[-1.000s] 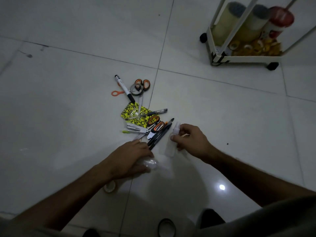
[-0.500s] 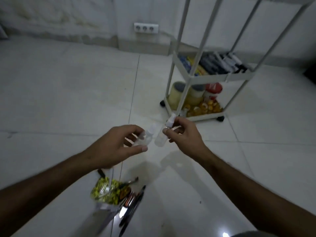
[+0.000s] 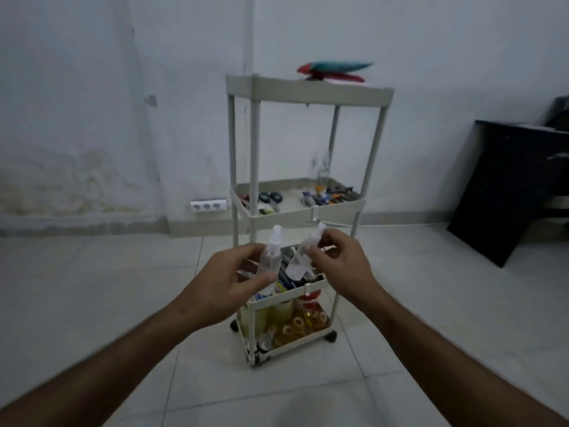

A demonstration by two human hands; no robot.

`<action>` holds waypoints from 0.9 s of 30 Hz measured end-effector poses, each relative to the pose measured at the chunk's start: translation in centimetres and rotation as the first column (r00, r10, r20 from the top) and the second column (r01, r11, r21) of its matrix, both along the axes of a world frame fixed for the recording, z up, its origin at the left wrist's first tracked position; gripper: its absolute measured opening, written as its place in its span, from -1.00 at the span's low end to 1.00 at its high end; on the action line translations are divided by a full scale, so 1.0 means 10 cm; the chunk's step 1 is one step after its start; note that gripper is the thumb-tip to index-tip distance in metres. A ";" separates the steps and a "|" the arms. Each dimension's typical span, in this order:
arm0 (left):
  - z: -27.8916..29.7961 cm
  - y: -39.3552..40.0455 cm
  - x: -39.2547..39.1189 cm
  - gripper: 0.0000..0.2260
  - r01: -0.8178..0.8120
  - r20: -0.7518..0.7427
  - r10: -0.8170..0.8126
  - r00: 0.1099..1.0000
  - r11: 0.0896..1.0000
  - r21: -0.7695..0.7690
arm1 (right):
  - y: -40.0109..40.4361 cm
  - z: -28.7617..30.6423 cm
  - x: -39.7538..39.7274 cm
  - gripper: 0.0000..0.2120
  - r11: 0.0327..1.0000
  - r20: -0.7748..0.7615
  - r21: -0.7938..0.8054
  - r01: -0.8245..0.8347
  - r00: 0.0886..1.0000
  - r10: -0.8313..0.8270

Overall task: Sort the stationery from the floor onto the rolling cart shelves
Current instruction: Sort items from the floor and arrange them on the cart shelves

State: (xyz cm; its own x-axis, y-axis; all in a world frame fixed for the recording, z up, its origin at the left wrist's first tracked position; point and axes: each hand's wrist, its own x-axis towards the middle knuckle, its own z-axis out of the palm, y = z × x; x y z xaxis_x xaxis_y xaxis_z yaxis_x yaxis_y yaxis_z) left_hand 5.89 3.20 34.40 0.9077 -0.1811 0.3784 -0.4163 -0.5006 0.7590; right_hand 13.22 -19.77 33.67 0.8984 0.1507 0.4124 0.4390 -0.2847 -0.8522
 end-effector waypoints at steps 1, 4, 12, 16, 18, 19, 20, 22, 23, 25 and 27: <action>0.10 -0.06 0.03 -0.71 -0.011 0.007 0.011 1.000 1.000 0.004 | -0.06 0.12 0.02 -0.90 0.999 -0.024 0.029 0.033 0.999 -0.032; 0.33 -0.20 0.09 -0.62 -0.054 -0.010 0.054 0.998 0.999 0.009 | -0.22 0.44 0.06 -0.83 0.989 -0.095 0.103 0.102 0.991 -0.092; 0.76 -0.45 0.46 -0.61 -0.138 -0.014 0.139 0.990 0.990 0.042 | -0.41 0.92 0.24 -0.97 0.979 0.013 0.106 0.175 0.984 -0.178; 0.96 -0.59 0.86 -0.73 -0.213 0.034 0.212 0.977 0.976 0.037 | -0.36 1.00 0.52 -0.96 0.973 0.092 0.049 0.227 0.969 -0.230; 0.98 -0.65 1.09 -0.74 -0.259 0.020 0.258 0.966 0.965 0.036 | -0.30 1.05 0.68 -0.94 0.962 0.146 -0.007 0.272 0.952 -0.268; 0.98 -0.68 1.20 -0.73 -0.282 0.018 0.281 0.959 0.959 0.040 | -0.27 1.08 0.76 -0.94 0.956 0.167 -0.037 0.291 0.945 -0.282; 0.98 -0.70 1.30 -0.71 -0.300 0.015 0.299 0.954 0.953 0.039 | -0.24 1.11 0.84 -0.93 0.949 0.183 -0.072 0.307 0.939 -0.290; 1.01 -0.72 1.50 -0.69 -0.316 0.006 0.316 0.949 0.949 0.020 | -0.20 1.15 1.04 -0.92 0.936 0.216 -0.140 0.322 0.933 -0.289; 1.02 -0.72 1.61 -0.70 -0.327 0.005 0.327 0.945 0.945 0.020 | -0.18 1.17 1.15 -0.92 0.932 0.230 -0.166 0.322 0.932 -0.281; 1.03 -0.72 1.81 -0.71 -0.361 -0.006 0.362 0.932 0.932 0.033 | -0.15 1.20 1.40 -0.91 0.925 0.247 -0.204 0.322 0.931 -0.269; 1.00 -0.71 2.01 -0.68 -0.381 -0.029 0.382 0.924 0.924 0.029 | -0.11 1.22 1.66 -0.85 0.922 0.236 -0.242 0.303 0.940 -0.247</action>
